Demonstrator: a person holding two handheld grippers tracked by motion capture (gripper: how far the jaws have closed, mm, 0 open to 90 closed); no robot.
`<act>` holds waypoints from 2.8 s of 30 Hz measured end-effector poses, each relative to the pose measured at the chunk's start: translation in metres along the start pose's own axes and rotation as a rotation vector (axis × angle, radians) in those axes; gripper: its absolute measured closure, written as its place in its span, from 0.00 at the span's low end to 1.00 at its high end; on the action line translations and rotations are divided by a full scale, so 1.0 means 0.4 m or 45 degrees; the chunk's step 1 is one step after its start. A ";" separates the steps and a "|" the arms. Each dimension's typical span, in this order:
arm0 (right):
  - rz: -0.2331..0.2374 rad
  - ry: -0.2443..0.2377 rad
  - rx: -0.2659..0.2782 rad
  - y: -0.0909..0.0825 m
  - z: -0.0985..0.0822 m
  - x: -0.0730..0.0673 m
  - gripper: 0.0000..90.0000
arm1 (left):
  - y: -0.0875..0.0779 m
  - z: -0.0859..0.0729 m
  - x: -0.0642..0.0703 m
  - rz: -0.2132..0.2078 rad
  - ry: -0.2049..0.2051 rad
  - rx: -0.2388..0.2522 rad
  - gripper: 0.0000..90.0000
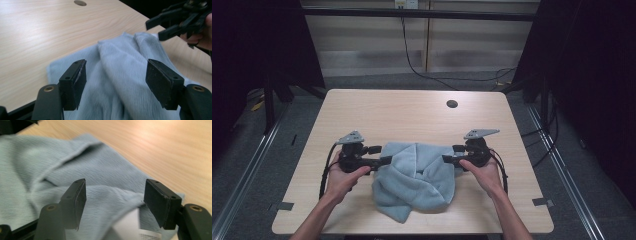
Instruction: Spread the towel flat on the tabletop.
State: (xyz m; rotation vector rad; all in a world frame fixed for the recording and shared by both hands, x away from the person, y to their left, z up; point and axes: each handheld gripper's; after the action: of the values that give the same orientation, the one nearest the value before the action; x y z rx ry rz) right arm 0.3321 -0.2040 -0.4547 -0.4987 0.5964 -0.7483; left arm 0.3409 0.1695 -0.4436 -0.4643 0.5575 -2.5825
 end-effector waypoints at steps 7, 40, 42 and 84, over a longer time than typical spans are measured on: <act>-0.041 -0.038 -0.129 0.064 -0.045 0.012 0.34 | 0.117 -0.043 0.004 -0.069 -0.043 -0.174 0.31; -0.239 -0.099 0.498 -0.306 0.258 -0.008 0.98 | -0.191 0.222 -0.031 0.204 0.068 0.360 0.86; -0.266 -0.107 0.538 -0.341 0.275 -0.008 0.98 | -0.202 0.228 -0.031 0.219 0.071 0.376 0.86; -0.102 0.019 0.229 -0.251 -0.055 -0.031 0.59 | -0.144 -0.080 0.021 0.082 -0.052 0.097 0.48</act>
State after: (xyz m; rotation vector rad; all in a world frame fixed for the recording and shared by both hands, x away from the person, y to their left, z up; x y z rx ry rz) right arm 0.2625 -0.2629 -0.4057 -0.3530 0.5199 -0.8739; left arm 0.3001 0.2219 -0.4428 -0.4645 0.4514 -2.5173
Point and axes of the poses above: each handheld gripper's, and its own axes: y roughly forward along the jaws, z roughly out of its top, x roughly to its right, and after that the axes turned 7 degrees about y, right-handed
